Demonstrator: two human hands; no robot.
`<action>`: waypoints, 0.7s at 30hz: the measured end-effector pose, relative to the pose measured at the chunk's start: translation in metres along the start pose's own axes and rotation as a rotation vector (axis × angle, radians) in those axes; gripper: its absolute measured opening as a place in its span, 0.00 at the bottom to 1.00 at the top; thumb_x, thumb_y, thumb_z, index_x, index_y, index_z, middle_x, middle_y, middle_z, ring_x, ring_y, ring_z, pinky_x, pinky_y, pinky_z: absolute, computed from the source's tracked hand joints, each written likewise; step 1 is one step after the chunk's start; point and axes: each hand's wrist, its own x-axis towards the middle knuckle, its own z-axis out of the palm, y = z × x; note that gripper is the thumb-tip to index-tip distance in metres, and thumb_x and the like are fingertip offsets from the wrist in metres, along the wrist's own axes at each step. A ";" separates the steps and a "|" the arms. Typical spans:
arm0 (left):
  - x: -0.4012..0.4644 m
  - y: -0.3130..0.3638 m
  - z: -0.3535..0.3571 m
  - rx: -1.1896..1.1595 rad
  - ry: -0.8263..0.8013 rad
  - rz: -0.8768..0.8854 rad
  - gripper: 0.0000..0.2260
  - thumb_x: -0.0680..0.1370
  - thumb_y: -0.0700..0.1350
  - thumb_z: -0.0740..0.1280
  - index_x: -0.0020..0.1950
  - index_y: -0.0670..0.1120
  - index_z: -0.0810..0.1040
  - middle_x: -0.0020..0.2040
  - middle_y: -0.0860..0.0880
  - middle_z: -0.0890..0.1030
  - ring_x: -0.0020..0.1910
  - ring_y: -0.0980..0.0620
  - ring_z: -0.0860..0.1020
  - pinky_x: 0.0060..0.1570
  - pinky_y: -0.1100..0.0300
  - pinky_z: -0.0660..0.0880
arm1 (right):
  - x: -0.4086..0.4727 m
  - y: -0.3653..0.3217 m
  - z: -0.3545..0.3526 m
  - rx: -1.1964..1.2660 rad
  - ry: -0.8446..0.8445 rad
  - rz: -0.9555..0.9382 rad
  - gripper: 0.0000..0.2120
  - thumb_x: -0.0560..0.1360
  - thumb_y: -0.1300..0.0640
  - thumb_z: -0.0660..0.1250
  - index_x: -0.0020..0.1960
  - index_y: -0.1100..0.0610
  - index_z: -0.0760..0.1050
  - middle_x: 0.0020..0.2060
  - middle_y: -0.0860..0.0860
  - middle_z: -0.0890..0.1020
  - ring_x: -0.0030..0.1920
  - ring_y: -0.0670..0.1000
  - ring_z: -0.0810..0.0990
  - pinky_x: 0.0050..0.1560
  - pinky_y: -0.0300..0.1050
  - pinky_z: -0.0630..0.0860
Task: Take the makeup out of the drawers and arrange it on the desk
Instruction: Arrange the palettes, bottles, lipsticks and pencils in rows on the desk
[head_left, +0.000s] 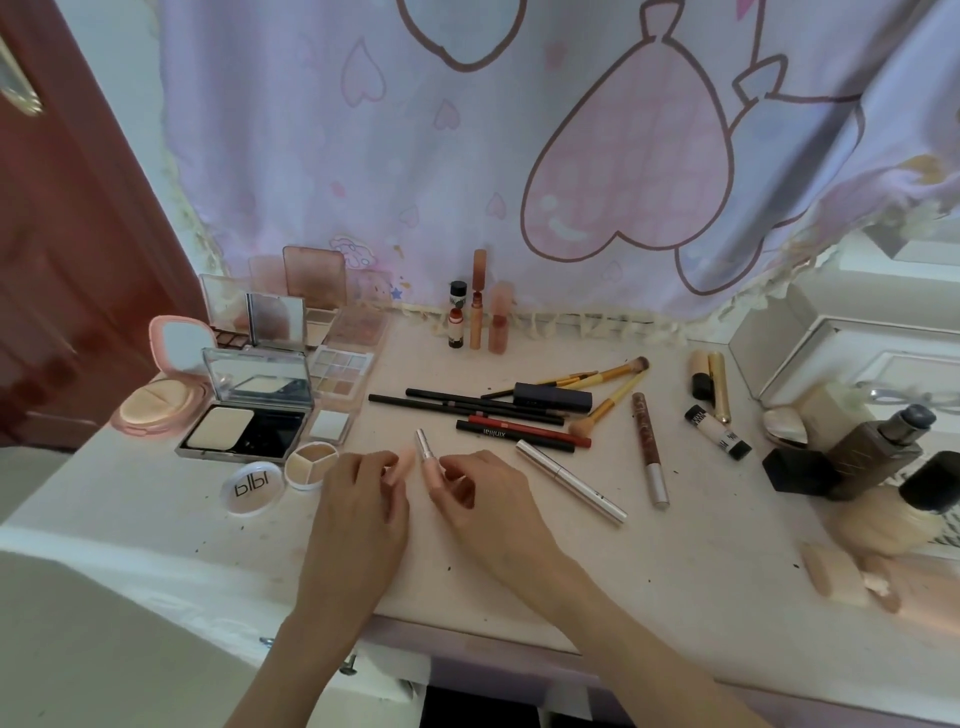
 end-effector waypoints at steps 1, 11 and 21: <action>0.000 0.000 -0.001 0.002 0.007 0.007 0.09 0.73 0.34 0.67 0.52 0.39 0.77 0.48 0.43 0.75 0.47 0.45 0.74 0.44 0.57 0.70 | 0.000 0.000 0.000 -0.002 -0.010 -0.019 0.12 0.79 0.50 0.60 0.56 0.54 0.77 0.50 0.50 0.77 0.47 0.48 0.75 0.51 0.37 0.70; 0.002 0.004 -0.005 -0.003 -0.013 0.065 0.10 0.73 0.31 0.66 0.54 0.35 0.79 0.50 0.40 0.80 0.47 0.41 0.78 0.47 0.58 0.70 | 0.007 -0.009 0.012 0.001 -0.014 -0.104 0.14 0.77 0.61 0.62 0.62 0.57 0.76 0.60 0.52 0.77 0.58 0.51 0.73 0.56 0.30 0.60; 0.013 0.000 -0.008 0.031 -0.102 0.052 0.16 0.77 0.34 0.62 0.64 0.38 0.74 0.61 0.41 0.77 0.59 0.44 0.75 0.57 0.57 0.70 | 0.014 -0.011 0.018 -0.108 -0.029 -0.203 0.17 0.77 0.62 0.59 0.66 0.57 0.72 0.64 0.51 0.74 0.56 0.53 0.68 0.55 0.36 0.60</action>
